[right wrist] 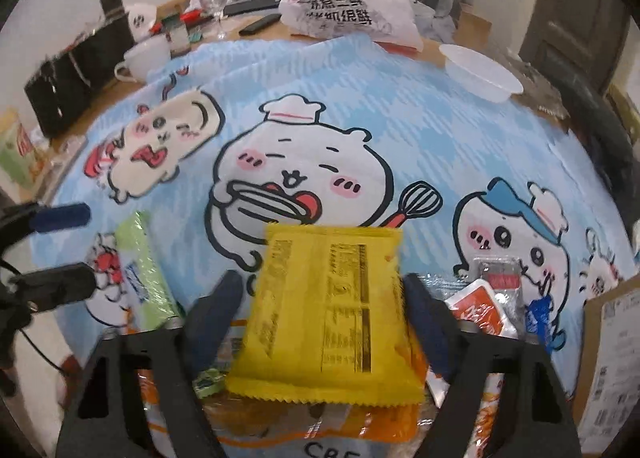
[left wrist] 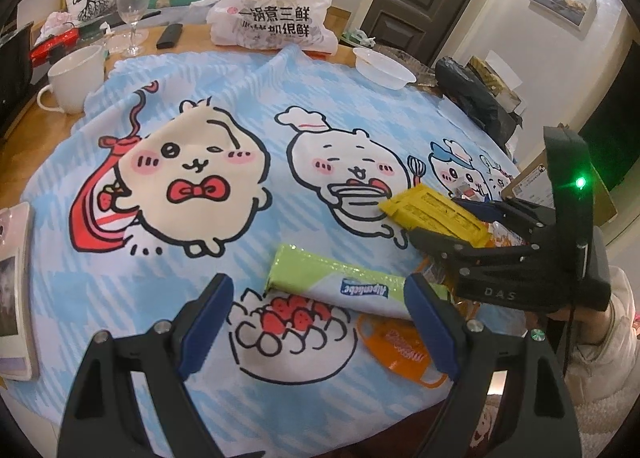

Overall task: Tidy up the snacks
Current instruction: 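Grasp the green wafer bar with the left gripper while the right gripper holds the yellow pack, then carry both packs to the cardboard box with both grippers, then release both packs into the box and return both grippers to the pile, then grasp the orange sausage pouch with the right gripper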

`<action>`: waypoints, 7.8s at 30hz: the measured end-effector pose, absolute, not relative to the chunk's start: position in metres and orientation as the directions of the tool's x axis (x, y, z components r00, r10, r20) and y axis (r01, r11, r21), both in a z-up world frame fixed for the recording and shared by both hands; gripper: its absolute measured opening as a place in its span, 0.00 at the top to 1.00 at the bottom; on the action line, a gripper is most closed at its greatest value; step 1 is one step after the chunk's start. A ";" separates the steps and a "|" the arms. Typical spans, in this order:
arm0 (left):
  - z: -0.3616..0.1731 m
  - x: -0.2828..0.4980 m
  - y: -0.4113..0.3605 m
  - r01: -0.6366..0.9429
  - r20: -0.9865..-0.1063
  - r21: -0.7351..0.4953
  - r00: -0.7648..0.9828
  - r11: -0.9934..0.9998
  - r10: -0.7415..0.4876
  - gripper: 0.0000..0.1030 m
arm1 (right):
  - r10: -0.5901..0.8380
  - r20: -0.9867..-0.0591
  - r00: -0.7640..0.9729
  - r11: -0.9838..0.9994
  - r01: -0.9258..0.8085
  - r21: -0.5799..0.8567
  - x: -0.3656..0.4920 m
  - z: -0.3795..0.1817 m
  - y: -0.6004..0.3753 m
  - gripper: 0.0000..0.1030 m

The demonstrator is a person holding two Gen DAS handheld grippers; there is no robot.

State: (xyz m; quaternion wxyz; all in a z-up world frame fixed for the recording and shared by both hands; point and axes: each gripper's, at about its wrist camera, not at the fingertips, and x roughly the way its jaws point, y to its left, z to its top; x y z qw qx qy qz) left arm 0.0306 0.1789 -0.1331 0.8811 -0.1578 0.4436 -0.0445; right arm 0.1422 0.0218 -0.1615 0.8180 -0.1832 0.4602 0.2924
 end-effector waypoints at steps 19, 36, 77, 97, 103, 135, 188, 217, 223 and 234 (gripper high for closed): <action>-0.149 0.082 0.125 -0.104 -0.856 -0.244 0.490 0.964 -0.164 0.43 | 0.471 -0.786 0.401 0.720 -0.689 0.080 0.130 -0.137 -0.037 0.37; -0.155 0.103 0.115 -0.031 -0.864 0.027 0.502 0.999 0.039 0.53 | 0.516 -0.763 0.389 0.718 -0.682 0.138 0.135 -0.138 -0.059 0.36; -0.156 0.109 0.094 -0.095 -0.823 0.081 0.556 0.992 0.120 0.74 | 0.609 -0.632 0.479 0.698 -0.702 0.140 0.085 -0.069 -0.121 0.36; -0.123 0.105 0.096 -0.094 -0.764 0.048 0.638 0.994 0.097 0.78 | 0.568 -0.685 0.456 0.727 -0.668 0.158 0.127 -0.106 -0.092 0.36; -0.056 0.071 0.073 -0.067 -0.680 0.079 0.726 0.995 0.103 0.78 | 0.614 -0.618 0.492 0.707 -0.691 0.152 0.106 -0.068 -0.104 0.37; 0.002 0.171 -0.257 0.492 -0.776 0.111 0.586 0.864 -0.234 0.77 | 0.338 -0.614 0.713 0.921 -0.383 0.063 0.147 -0.052 -0.330 0.37; -0.112 0.020 0.110 -0.029 -0.750 -0.050 0.661 0.998 -0.018 0.37 | 0.594 -0.759 0.265 0.505 -0.857 0.097 0.111 -0.134 -0.033 0.30; -0.117 0.005 0.119 0.009 -0.750 -0.168 0.647 0.986 -0.134 0.37 | 0.485 -0.870 0.088 0.350 -0.931 0.101 0.065 -0.167 -0.035 0.18; -0.120 0.006 0.124 0.013 -0.753 -0.204 0.637 0.979 -0.166 0.37 | 0.481 -0.862 0.158 0.336 -0.942 0.015 0.064 -0.172 -0.023 0.31; -0.126 0.014 0.127 0.039 -0.740 -0.310 0.618 0.950 -0.267 0.37 | 0.496 -0.834 0.241 0.361 -0.931 -0.055 0.052 -0.155 -0.020 0.58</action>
